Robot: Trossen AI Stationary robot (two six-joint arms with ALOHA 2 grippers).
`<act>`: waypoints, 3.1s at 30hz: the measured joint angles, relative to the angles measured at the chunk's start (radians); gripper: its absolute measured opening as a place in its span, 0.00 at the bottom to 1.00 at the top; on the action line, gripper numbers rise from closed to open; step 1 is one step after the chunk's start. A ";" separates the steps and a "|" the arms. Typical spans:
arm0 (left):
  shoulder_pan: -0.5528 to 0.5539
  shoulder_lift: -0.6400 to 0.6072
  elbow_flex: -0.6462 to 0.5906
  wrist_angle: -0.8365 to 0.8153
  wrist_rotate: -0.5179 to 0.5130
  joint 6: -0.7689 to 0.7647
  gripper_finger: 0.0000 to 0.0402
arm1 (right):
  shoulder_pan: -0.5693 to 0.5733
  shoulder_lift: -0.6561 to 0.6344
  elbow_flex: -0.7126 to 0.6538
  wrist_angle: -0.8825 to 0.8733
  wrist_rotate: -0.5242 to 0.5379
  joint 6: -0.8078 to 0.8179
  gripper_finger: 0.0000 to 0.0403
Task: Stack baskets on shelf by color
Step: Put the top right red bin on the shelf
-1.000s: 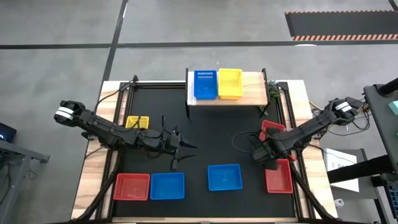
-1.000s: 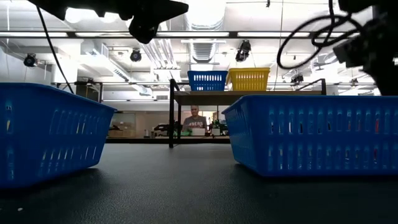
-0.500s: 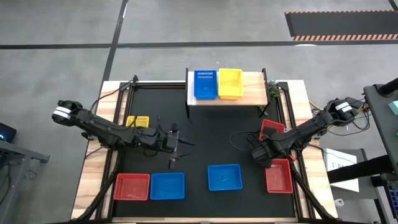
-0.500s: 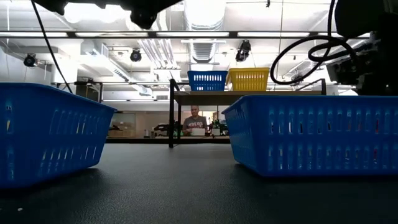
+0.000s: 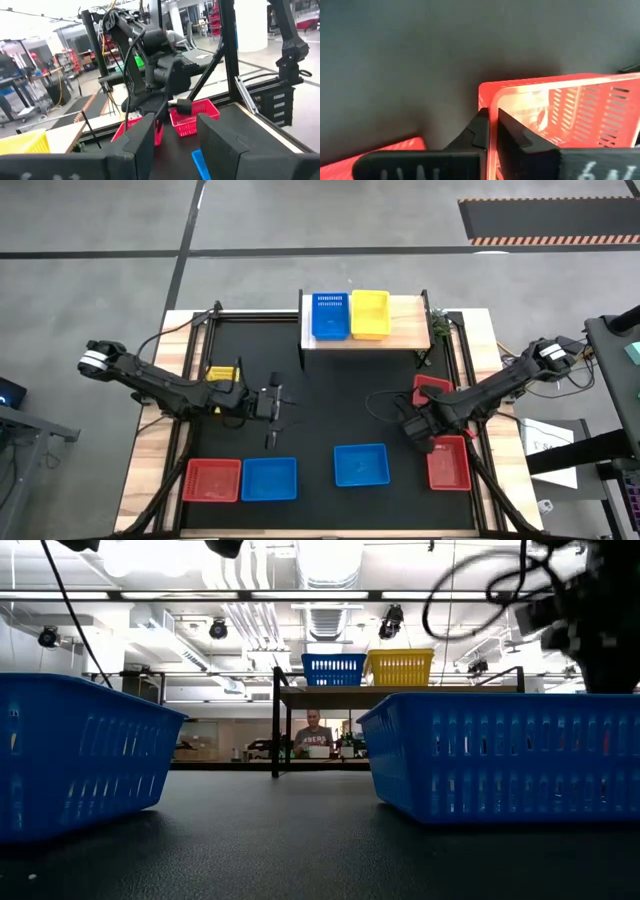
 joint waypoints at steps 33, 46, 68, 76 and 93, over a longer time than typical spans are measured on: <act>0.000 -0.188 -0.040 0.008 -0.057 0.190 0.32 | 0.240 0.066 0.725 -0.136 0.458 -0.296 0.02; -0.001 -0.222 -0.051 0.000 -0.064 0.158 0.32 | -0.134 0.180 1.038 -0.441 0.437 -0.551 0.02; -0.001 -0.222 -0.047 0.003 -0.064 0.166 0.32 | -0.854 0.087 0.823 -0.334 -0.005 -1.054 0.02; -0.001 -0.222 -0.047 0.003 -0.064 0.166 0.32 | -0.901 0.100 0.701 -0.239 -0.002 -1.104 0.02; -0.001 -0.220 -0.048 0.003 -0.064 0.105 0.32 | -0.911 0.145 0.646 -0.182 -0.001 -1.109 0.06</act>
